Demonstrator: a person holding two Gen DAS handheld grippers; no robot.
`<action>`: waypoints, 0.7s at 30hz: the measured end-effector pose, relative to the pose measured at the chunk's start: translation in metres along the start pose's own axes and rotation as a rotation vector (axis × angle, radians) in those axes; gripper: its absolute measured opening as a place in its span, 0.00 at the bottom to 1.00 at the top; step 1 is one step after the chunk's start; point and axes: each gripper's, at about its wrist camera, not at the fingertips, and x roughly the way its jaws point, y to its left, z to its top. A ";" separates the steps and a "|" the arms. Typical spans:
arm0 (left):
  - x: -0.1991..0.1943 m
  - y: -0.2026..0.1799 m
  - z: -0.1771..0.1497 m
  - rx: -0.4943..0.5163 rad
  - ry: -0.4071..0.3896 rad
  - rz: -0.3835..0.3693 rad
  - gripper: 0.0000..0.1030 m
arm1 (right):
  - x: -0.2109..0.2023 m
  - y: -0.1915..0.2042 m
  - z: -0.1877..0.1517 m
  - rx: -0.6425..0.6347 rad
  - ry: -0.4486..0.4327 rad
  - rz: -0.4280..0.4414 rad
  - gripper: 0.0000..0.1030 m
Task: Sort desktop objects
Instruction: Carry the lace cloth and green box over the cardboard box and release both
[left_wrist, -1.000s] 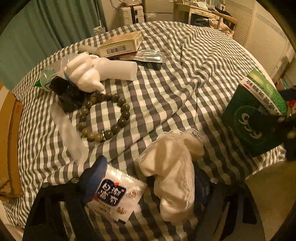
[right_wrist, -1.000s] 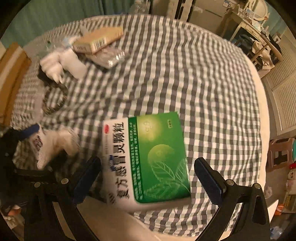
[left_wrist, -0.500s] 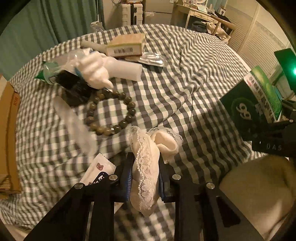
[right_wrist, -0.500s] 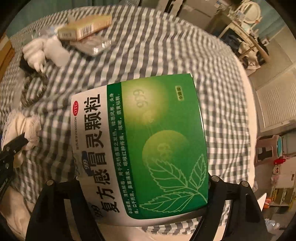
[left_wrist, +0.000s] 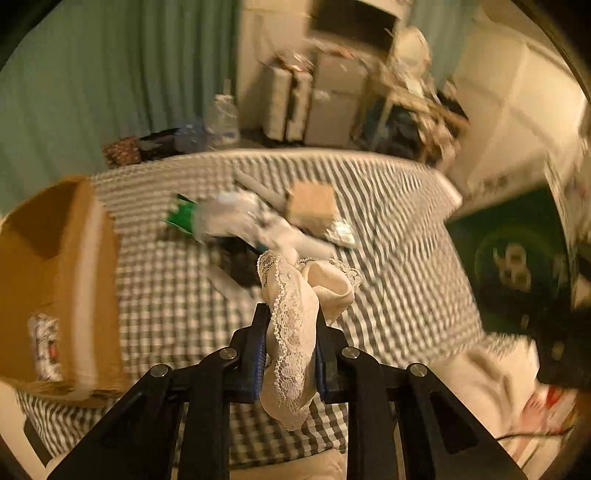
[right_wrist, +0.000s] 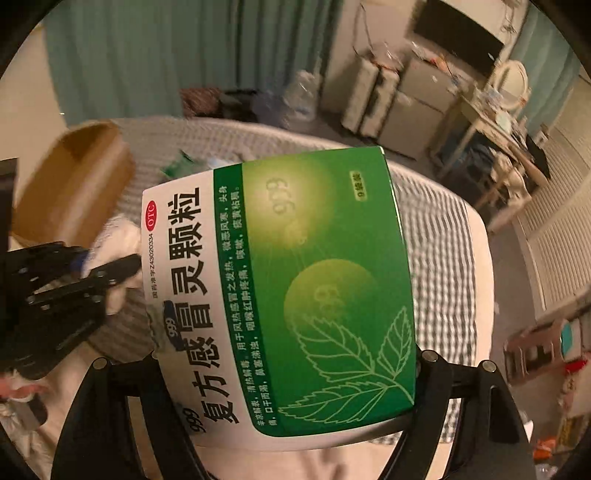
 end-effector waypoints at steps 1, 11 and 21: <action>-0.010 0.010 0.004 -0.028 -0.012 -0.018 0.21 | -0.007 0.009 0.006 -0.009 -0.018 0.009 0.77; -0.092 0.104 0.043 -0.046 -0.075 0.142 0.21 | -0.051 0.125 0.069 -0.106 -0.126 0.194 0.77; -0.115 0.248 0.053 -0.211 -0.101 0.239 0.21 | -0.034 0.241 0.132 -0.183 -0.124 0.325 0.77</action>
